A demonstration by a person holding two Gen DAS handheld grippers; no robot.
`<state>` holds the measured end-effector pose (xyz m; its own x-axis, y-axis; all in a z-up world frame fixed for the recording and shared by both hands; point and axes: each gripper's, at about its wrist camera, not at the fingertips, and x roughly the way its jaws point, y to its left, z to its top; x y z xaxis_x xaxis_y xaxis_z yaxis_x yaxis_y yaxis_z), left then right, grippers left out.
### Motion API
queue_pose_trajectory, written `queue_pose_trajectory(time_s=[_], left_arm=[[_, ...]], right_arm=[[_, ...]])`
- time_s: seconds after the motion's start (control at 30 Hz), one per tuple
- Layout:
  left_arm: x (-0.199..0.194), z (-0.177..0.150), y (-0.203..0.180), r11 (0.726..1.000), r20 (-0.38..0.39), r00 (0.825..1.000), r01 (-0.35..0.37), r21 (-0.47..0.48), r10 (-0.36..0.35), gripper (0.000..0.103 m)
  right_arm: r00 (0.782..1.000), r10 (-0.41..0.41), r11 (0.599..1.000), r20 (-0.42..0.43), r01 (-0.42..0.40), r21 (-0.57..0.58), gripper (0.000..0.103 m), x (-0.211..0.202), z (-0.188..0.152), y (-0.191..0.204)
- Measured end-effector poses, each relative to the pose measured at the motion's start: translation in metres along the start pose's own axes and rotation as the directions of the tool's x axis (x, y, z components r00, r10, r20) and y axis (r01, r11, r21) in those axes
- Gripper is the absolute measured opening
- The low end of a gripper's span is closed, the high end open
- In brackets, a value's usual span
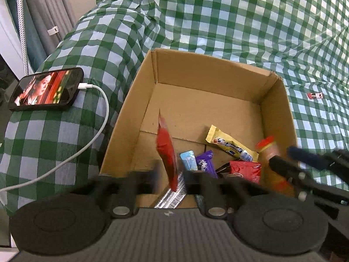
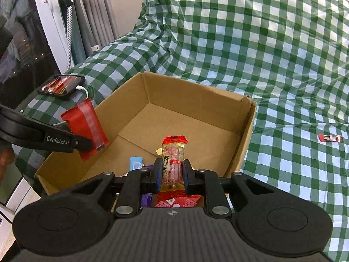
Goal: Organize snacks
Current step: 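Carry both snacks over the box and release them with both tools, then move both open tools toward the red Nescafe stick on the sheet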
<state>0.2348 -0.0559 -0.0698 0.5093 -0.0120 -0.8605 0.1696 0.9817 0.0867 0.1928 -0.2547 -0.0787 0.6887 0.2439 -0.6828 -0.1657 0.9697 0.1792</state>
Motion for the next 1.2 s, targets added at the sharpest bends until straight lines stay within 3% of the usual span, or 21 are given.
queue_pose_trajectory(time_s=[0.03, 0.07, 0.1, 0.2, 0.27, 0.37, 0.47, 0.63, 0.7, 0.77, 0.93, 1.07, 1.13, 1.2], left_arm=[[-0.002, 0.001, 0.000, 1.000, 0.009, 1.000, -0.017, -0.006, 0.017, 0.101], [-0.006, 0.001, 0.001, 1.000, 0.040, 0.999, -0.028, -0.012, 0.029, 0.103], [-0.013, 0.000, 0.000, 0.999, 0.082, 0.996, -0.034, -0.010, 0.035, 0.103], [-0.024, 0.002, -0.009, 0.999, 0.096, 0.995, -0.036, 0.039, 0.032, 0.103], [-0.033, 0.002, -0.017, 0.998, 0.115, 0.993, 0.001, 0.061, -0.008, 0.103], [-0.045, 0.006, -0.044, 0.992, 0.140, 0.987, 0.062, 0.114, -0.078, 0.103], [-0.049, 0.017, -0.090, 0.973, 0.152, 0.978, 0.114, 0.203, -0.146, 0.103], [-0.018, 0.045, -0.214, 0.900, 0.115, 0.952, 0.223, 0.375, -0.284, 0.103], [0.014, 0.054, -0.267, 0.870, 0.069, 0.947, 0.258, 0.419, -0.314, 0.103], [0.049, 0.059, -0.306, 0.859, 0.036, 0.952, 0.257, 0.444, -0.303, 0.103], [0.150, 0.067, -0.370, 0.869, 0.056, 0.979, 0.148, 0.472, -0.198, 0.103], [0.220, 0.087, -0.381, 0.902, 0.052, 0.991, 0.090, 0.421, -0.123, 0.103], [0.232, 0.094, -0.366, 0.925, 0.073, 0.972, 0.189, 0.329, -0.224, 0.103], [0.239, 0.094, -0.357, 0.940, 0.124, 0.960, 0.210, 0.269, -0.250, 0.103]], right_arm=[[1.000, -0.002, 1.000, 0.007, 0.002, 0.001, 0.055, -0.001, 0.001, -0.001], [1.000, -0.015, 1.000, 0.024, 0.014, 0.004, 0.081, -0.004, 0.002, -0.001], [0.998, -0.029, 1.000, 0.050, 0.029, 0.003, 0.091, -0.008, 0.002, -0.001], [0.997, -0.049, 0.998, 0.065, 0.050, -0.026, 0.092, -0.019, 0.000, -0.006], [0.993, -0.087, 0.996, 0.074, 0.088, -0.003, 0.097, -0.031, -0.005, -0.017], [0.974, -0.196, 0.980, 0.116, 0.190, 0.055, 0.102, -0.053, -0.019, -0.043], [0.930, -0.349, 0.932, 0.113, 0.331, 0.145, 0.102, -0.072, -0.033, -0.093], [0.820, -0.569, 0.791, 0.061, 0.525, 0.313, 0.102, -0.074, -0.057, -0.200], [0.799, -0.601, 0.757, 0.033, 0.554, 0.347, 0.102, -0.066, -0.072, -0.240], [0.786, -0.618, 0.724, -0.001, 0.570, 0.387, 0.102, -0.051, -0.084, -0.281], [0.769, -0.637, 0.661, -0.055, 0.581, 0.474, 0.102, 0.003, -0.109, -0.357], [0.746, -0.665, 0.652, -0.033, 0.602, 0.461, 0.102, 0.054, -0.114, -0.386], [0.732, -0.681, 0.654, -0.032, 0.627, 0.424, 0.103, 0.078, -0.114, -0.392], [0.717, -0.696, 0.655, -0.019, 0.646, 0.392, 0.102, 0.085, -0.109, -0.390]])
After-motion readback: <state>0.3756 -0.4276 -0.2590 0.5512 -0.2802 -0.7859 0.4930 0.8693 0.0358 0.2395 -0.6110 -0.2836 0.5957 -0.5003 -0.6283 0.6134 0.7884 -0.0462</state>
